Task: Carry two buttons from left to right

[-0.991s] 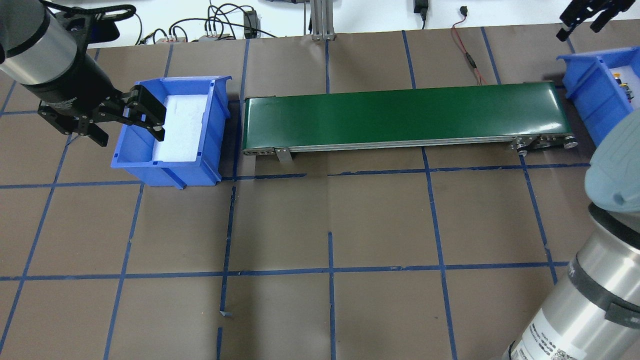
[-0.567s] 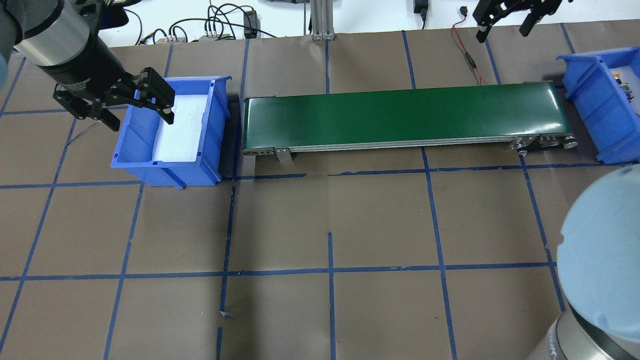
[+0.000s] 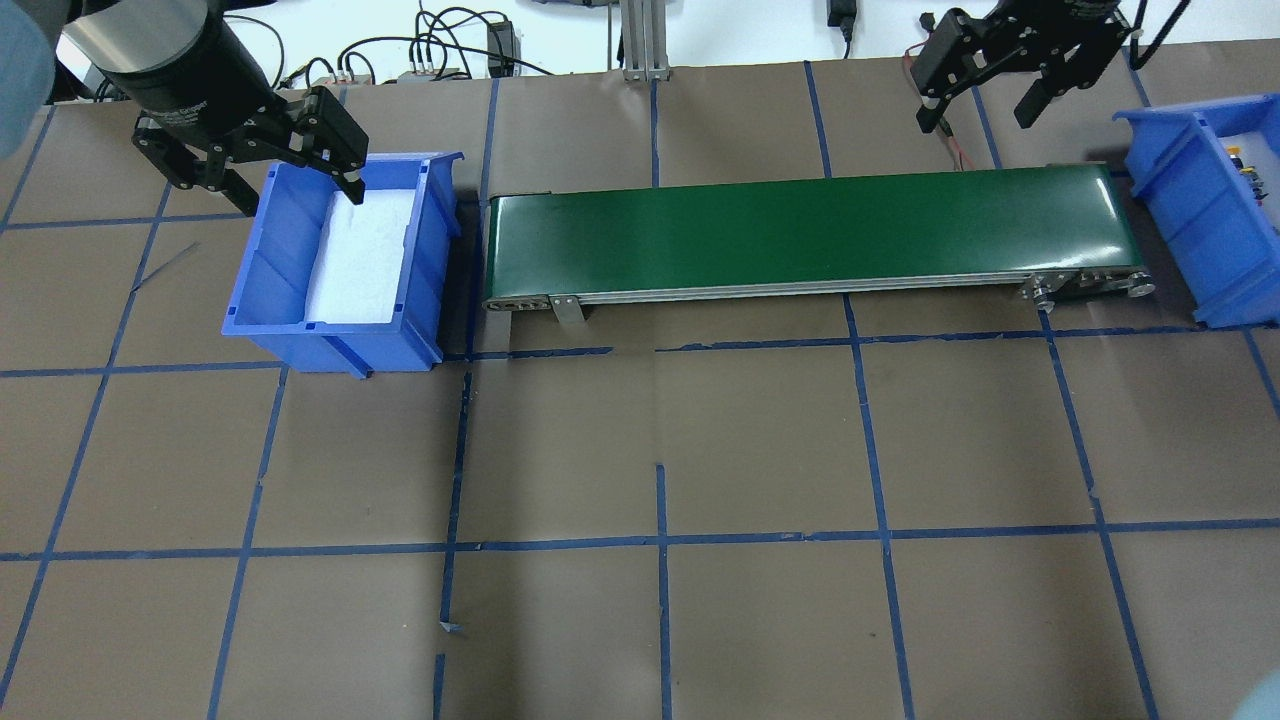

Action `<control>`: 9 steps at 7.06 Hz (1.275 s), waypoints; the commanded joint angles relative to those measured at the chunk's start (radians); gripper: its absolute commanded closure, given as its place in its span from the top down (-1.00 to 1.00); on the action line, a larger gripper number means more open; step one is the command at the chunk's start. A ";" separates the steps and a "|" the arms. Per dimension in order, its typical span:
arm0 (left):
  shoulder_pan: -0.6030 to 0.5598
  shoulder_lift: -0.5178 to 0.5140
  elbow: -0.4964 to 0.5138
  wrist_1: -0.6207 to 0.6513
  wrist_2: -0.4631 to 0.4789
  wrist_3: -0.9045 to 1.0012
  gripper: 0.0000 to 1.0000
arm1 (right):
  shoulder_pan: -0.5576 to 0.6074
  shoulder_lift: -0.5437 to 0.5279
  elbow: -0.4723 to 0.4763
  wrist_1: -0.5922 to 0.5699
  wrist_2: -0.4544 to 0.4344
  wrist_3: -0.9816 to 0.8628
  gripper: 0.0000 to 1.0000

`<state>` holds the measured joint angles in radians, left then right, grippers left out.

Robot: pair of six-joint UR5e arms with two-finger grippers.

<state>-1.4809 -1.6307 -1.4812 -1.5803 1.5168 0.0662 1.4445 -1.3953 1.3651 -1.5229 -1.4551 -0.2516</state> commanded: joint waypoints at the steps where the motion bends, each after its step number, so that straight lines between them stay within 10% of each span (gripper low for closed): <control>1: -0.001 -0.015 -0.004 -0.006 0.003 0.003 1.00 | 0.028 -0.140 0.144 -0.043 -0.062 0.011 0.99; 9: -0.006 0.017 -0.004 -0.009 -0.003 0.003 1.00 | 0.174 -0.131 0.154 0.038 -0.114 0.256 0.99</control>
<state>-1.4864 -1.6123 -1.4849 -1.5892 1.5148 0.0690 1.6136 -1.5293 1.5198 -1.4899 -1.5696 0.0002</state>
